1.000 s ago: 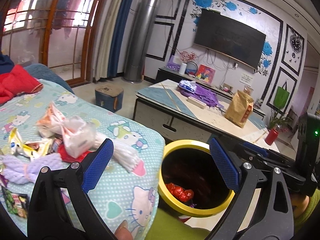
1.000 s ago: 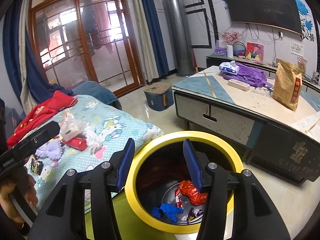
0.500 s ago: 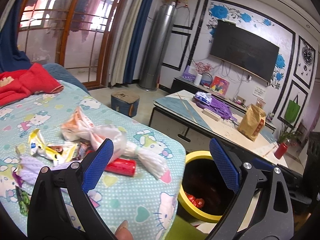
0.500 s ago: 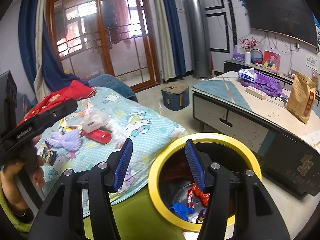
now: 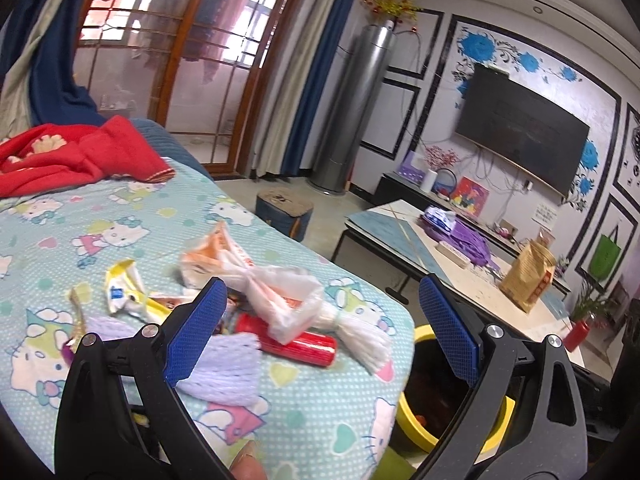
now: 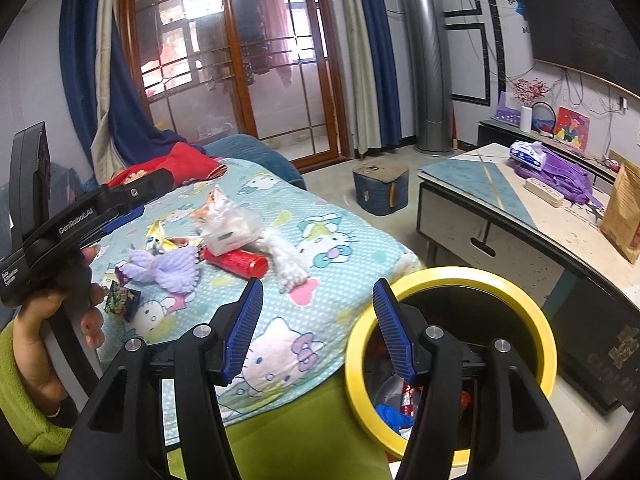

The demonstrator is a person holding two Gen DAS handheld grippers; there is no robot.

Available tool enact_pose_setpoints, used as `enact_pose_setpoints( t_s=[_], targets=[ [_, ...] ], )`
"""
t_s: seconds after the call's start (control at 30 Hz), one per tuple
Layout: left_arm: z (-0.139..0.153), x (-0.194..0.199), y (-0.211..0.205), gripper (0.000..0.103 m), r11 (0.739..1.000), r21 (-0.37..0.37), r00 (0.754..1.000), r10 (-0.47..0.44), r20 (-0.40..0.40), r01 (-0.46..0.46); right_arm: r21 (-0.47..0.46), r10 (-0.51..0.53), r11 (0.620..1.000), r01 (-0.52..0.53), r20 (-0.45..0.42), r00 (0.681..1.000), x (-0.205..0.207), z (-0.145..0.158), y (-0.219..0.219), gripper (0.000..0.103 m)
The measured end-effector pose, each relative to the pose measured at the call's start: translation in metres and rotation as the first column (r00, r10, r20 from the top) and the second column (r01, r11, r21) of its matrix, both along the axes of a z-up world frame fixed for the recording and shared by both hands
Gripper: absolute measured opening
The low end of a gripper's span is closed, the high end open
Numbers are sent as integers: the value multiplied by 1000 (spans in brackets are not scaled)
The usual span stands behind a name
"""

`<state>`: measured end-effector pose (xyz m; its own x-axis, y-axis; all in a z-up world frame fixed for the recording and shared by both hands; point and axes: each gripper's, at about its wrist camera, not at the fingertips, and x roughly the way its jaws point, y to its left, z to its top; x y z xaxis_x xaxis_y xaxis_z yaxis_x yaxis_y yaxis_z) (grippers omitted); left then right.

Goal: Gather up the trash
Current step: 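Move both open tools from the bin back toward the bed, then grasp the white tied plastic bag with the left tool while the right tool grasps the white foam net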

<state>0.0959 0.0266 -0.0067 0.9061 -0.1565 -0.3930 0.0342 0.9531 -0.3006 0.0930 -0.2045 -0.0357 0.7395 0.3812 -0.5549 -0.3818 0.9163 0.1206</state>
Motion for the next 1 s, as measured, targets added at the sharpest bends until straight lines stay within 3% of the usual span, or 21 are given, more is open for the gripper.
enact_pose_setpoints(
  t_s=[0.37,0.57,0.73,1.0],
  targets=[
    [-4,3,23,88,999,-6,998,46,-32,-46,-17,61,998,-62,-26,998,19,-11,29,57],
    [-14,11,29,88,999,-43,996,10,-85,-14,-29,83,996,-86,-71,994,45,-29,44,57],
    [-23,23,25,78,997,-74,990,-48,-132,39,-33,83,996,-87,-108,991,66,-46,51,57],
    [-38,46,14,74,991,-100,974,-105,-203,86,-17,71,997,-74,-135,988,93,-59,57,57]
  ],
)
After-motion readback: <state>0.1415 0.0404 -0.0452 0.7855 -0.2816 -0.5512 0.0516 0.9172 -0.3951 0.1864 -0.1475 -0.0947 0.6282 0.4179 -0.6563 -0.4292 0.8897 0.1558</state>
